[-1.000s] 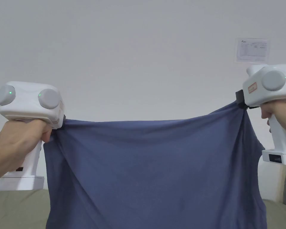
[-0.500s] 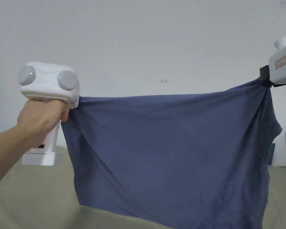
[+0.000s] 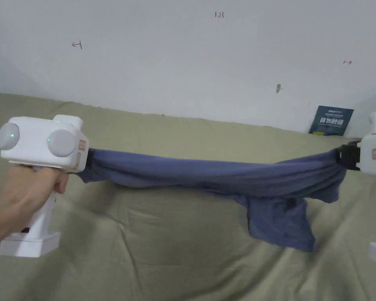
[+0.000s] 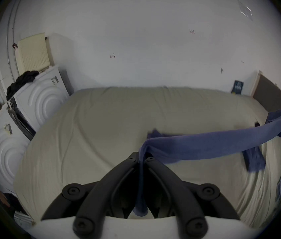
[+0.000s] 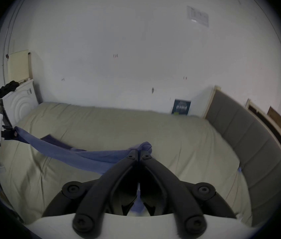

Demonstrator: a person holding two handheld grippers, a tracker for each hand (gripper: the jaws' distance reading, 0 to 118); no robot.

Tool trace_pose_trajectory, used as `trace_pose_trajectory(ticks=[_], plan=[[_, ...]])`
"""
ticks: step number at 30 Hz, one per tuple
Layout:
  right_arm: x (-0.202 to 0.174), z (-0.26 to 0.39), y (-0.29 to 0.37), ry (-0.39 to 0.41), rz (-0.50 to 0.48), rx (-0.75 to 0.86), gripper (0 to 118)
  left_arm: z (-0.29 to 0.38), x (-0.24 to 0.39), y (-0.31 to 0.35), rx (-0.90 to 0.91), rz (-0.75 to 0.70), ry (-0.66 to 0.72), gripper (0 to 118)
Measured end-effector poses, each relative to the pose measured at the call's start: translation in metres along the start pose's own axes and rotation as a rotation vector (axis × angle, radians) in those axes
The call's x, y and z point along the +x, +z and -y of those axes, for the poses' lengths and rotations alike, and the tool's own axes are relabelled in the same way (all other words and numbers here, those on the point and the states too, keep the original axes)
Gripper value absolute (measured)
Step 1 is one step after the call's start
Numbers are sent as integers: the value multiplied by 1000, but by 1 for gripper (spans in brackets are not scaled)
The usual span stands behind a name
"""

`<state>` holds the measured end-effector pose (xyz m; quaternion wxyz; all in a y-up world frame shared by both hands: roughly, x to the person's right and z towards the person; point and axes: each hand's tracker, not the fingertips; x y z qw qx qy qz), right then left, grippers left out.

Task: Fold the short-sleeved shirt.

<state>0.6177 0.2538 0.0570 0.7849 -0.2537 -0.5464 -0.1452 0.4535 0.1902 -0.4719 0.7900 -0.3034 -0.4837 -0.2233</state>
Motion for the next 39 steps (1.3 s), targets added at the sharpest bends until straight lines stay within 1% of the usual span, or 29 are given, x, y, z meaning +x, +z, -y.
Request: trace_pose_trajectory(ticks=[1, 2, 3, 5, 6, 7, 10, 11, 12, 14, 15, 20, 26, 30, 32, 37, 38, 39], plan=[[3, 20, 7, -8, -26, -12, 2, 19, -4, 7, -13, -4, -3, 0], [-11, 49, 34, -62, 2, -114, 2, 34, -7, 12, -21, 1, 2, 0], [-9, 69, 43, -60, -15, -122, 2, 51, -10, 17, -36, 6, 9, 0], [-2, 102, 54, -129, -33, -156, 2, 83, -15, 27, -56, 22, 12, 0], [-14, 122, 79, -129, -39, -122, 2, 98, -17, 33, -80, 12, 7, 0], [-15, 138, 87, -121, -37, -144, 2, 112, -19, 38, -96, 23, 12, 0], [-11, 182, 103, -142, -49, -173, 2, 145, -28, 43, -132, 33, 24, 0], [-10, 199, 106, -137, -18, -195, 2, 156, -30, 49, -131, 35, 21, 0], [-8, 210, 109, -140, -30, -209, 2, 166, -31, 55, -137, 34, 13, 0], [-6, 236, 127, -193, -37, -217, 2, 185, -34, 67, -140, 41, 19, 0], [-4, 246, 133, -205, -46, -220, 2, 192, -37, 73, -146, 42, 19, 0], [-4, 283, 161, -215, -64, -249, 2, 225, -48, 102, -161, 61, 21, 0], [-9, 314, 194, -198, -93, -254, 2, 267, -59, 135, -179, 77, 28, 0], [-6, 330, 200, -211, -105, -272, 2, 288, -71, 140, -201, 95, 47, 0], [-6, 335, 199, -223, -100, -282, 2, 292, -72, 142, -209, 101, 49, 0], [-10, 344, 189, -226, -86, -316, 3, 299, -68, 136, -234, 102, 48, 0], [-11, 347, 187, -225, -80, -330, 6, 302, -67, 134, -236, 102, 49, 0], [-13, 348, 186, -232, -65, -338, 19, 303, -67, 134, -239, 105, 50, 5]])
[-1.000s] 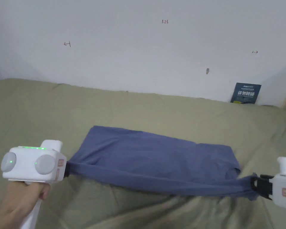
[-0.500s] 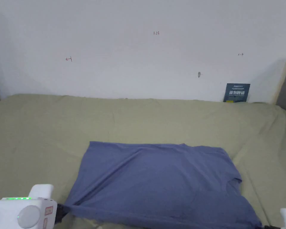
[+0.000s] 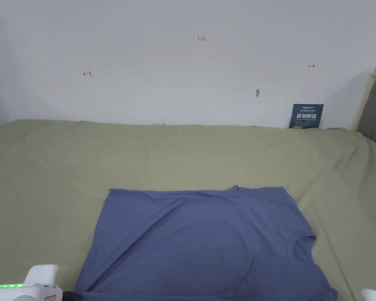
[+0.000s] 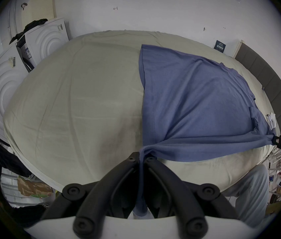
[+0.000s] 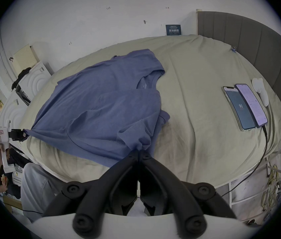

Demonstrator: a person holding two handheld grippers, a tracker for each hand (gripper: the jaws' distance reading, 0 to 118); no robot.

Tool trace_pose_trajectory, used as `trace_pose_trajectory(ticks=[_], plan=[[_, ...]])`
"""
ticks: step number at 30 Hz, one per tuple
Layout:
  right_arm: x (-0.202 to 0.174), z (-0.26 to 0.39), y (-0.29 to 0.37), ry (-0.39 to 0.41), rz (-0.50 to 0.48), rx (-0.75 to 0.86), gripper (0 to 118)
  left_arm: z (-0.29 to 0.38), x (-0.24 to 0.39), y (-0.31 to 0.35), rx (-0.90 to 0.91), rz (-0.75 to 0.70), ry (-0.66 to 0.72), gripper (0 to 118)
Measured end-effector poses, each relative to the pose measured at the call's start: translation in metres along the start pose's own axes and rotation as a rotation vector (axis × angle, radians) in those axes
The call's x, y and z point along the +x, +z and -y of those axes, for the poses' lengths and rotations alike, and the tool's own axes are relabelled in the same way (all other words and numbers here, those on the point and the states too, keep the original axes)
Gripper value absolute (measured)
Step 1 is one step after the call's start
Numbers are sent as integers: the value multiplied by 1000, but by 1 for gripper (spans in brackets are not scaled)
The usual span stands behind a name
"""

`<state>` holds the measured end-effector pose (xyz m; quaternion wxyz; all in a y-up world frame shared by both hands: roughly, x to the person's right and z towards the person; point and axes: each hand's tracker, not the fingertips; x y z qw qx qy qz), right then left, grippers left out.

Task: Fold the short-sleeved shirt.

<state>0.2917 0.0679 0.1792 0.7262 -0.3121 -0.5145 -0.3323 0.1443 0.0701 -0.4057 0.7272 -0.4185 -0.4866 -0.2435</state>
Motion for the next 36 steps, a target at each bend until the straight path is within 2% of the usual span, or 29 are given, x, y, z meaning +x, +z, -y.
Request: trace_pose_trajectory(ticks=[1, 2, 3, 4, 5, 8, 11, 12, 13, 14, 15, 16, 17, 22, 23, 25, 26, 27, 28, 29, 31, 34, 36], plan=[[0, 1, 0, -12, 39, -3, 53, 2, 0, 1, 0, -6, -1, 27], [1, 1, -1, -16, 62, -16, 106, 3, -2, 0, -12, -34, -5, 94], [2, 4, 1, -24, 42, -6, 118, 5, -5, -2, -5, -9, 23, 118], [2, 7, 9, -38, 95, 33, 118, 13, -8, 0, 25, 10, 13, 112], [-2, 4, 14, -36, 63, 40, 118, 16, -12, 1, 12, -18, 15, 113], [-3, 3, 27, -33, 66, 38, 118, 14, -22, 26, 27, -20, 38, 116], [-9, 5, 34, -7, 36, 53, 118, 22, -25, 48, 54, -3, 65, 109], [-13, 6, 37, -7, 33, 53, 114, 27, -27, 53, 67, 11, 76, 102], [-17, 9, 40, 2, 19, 71, 101, 33, -29, 55, 81, 15, 89, 86], [-20, 10, 42, 17, 4, 90, 53, 37, -30, 54, 82, 21, 89, 38], [-20, 13, 47, 26, 18, 104, 7, 41, -32, 54, 76, 33, 83, 0], [-24, 14, 47, 44, 32, 114, 0, 45, -31, 50, 63, 35, 88, 0], [-25, 15, 44, 66, 62, 133, 0, 50, -32, 49, 59, 25, 89, 0], [-45, 25, 52, 43, 40, 134, 0, 57, -37, 46, 42, 61, 99, 0], [-33, 16, 50, 28, 19, 117, 0, 56, -38, 45, 42, 72, 107, 0], [-34, 16, 51, 34, 16, 111, 0, 52, -39, 41, 43, 82, 101, 0], [-35, 16, 51, 41, 14, 105, 0, 51, -37, 40, 38, 64, 92, 24], [-30, 14, 47, 43, 9, 95, 0, 47, -36, 34, 17, 52, 82, 70], [-30, 14, 47, 47, 11, 95, 0, 45, -35, 27, -15, 51, 70, 111], [-29, 14, 46, 48, 11, 93, 0, 43, -35, 25, 53, 62, 59, 117], [-28, 13, 42, 46, 5, 85, 0, 40, -34, 13, -14, 31, 52, 116], [-25, 12, 37, 49, 13, 72, 0, 29, -29, -4, -11, 29, 49, 116], [-26, 13, 34, 52, 16, 63, 0, 26, -25, -15, -7, 10, 42, 110]])
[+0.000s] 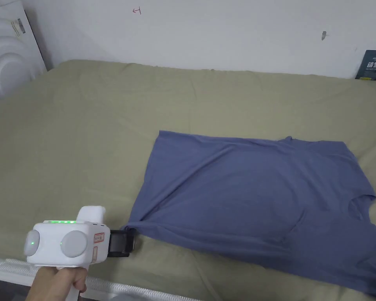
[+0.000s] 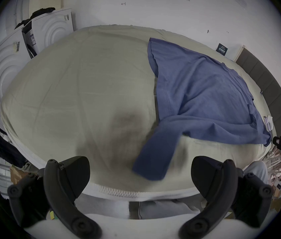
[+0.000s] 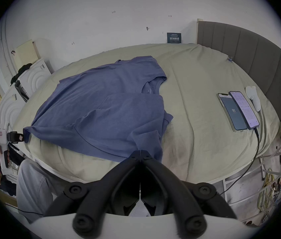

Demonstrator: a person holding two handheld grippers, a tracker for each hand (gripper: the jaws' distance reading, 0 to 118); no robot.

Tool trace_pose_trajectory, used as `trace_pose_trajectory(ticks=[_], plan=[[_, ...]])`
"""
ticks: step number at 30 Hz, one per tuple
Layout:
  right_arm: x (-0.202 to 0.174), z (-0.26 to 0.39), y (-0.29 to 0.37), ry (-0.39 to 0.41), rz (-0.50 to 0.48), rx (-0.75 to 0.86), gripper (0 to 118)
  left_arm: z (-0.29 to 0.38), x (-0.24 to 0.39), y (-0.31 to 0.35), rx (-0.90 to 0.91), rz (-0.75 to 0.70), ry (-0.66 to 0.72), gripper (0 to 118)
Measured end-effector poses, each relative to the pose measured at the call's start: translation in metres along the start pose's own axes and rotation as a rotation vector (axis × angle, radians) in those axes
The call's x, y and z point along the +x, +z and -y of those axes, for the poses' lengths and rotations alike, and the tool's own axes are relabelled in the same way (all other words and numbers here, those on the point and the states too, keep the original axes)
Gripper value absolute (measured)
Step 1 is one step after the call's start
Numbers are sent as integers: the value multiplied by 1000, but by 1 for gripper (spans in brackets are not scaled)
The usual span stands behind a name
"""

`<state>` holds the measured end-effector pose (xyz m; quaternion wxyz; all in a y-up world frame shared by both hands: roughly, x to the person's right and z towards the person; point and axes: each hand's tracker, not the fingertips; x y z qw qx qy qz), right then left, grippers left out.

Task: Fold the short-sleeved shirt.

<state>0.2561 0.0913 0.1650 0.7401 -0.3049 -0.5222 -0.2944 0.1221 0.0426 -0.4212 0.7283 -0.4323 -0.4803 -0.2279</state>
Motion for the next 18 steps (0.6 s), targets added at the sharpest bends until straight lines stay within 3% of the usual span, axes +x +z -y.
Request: trace_pose_trajectory(ticks=[4, 7, 11, 12, 13, 14, 15, 17, 18], plan=[[4, 0, -4, -10, 9, -11, 0, -4, 11, -4, 7, -60, -27, 80], [9, -2, -6, -27, 3, -9, 0, -4, 9, 10, 39, -46, -48, 2], [11, -6, -7, -15, 11, -3, 1, -8, 4, 20, 52, 10, -2, 2], [12, -7, -7, -12, 13, 0, 12, -8, 7, 22, 56, 4, -4, 2], [14, -8, -7, -15, 13, 2, 42, -9, 10, 23, 59, 3, -16, 2], [15, -10, -7, -22, 27, 2, 100, -10, 10, 26, 61, 4, -22, 2], [22, -12, -13, -26, 30, -4, 100, -11, 13, 28, 62, 7, -29, 2], [28, -14, -18, -25, 24, -42, 118, -13, 17, 30, 63, 6, -47, 2], [27, -16, -22, -22, 20, -17, 118, -13, 22, 37, 62, 6, -61, 2]])
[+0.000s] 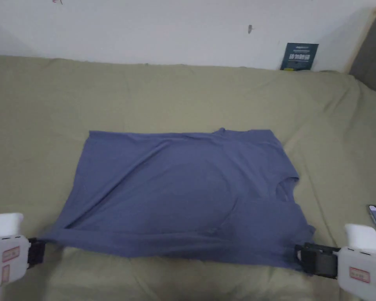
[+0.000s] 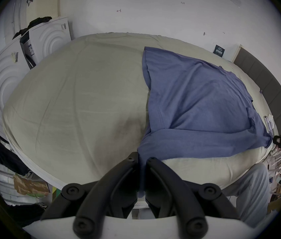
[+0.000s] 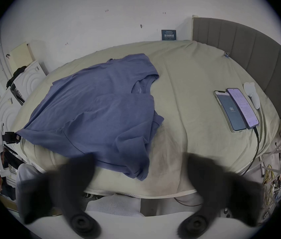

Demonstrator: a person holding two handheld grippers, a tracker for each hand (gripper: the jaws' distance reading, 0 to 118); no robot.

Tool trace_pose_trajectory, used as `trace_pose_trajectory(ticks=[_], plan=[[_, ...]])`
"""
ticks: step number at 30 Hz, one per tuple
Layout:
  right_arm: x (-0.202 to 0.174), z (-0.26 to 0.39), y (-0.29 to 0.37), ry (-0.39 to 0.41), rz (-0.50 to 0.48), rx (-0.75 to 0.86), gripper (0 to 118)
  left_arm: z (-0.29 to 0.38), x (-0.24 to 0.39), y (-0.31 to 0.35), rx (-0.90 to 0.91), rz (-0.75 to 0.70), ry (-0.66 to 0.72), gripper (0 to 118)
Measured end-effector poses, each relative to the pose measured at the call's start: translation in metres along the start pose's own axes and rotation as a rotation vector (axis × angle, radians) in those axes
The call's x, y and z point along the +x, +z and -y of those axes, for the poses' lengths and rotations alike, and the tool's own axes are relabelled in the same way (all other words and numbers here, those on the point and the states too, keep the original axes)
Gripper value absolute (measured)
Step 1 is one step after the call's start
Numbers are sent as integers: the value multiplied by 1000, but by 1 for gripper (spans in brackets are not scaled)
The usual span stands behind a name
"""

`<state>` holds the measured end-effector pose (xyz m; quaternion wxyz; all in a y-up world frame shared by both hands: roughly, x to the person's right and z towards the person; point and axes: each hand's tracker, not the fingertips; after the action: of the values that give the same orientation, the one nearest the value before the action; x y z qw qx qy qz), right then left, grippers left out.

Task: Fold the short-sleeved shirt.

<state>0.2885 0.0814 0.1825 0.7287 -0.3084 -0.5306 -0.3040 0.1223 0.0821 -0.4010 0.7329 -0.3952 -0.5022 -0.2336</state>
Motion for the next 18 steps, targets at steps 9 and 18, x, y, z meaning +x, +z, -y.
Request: trace_pose_trajectory(ticks=[9, 18], plan=[[-6, 5, -32, 102, -17, -88, 109, -6, 4, 0, -13, -18, 6, 2], [-2, 16, -16, 87, -61, -3, 8, -5, 4, -5, -37, -28, 0, 2]])
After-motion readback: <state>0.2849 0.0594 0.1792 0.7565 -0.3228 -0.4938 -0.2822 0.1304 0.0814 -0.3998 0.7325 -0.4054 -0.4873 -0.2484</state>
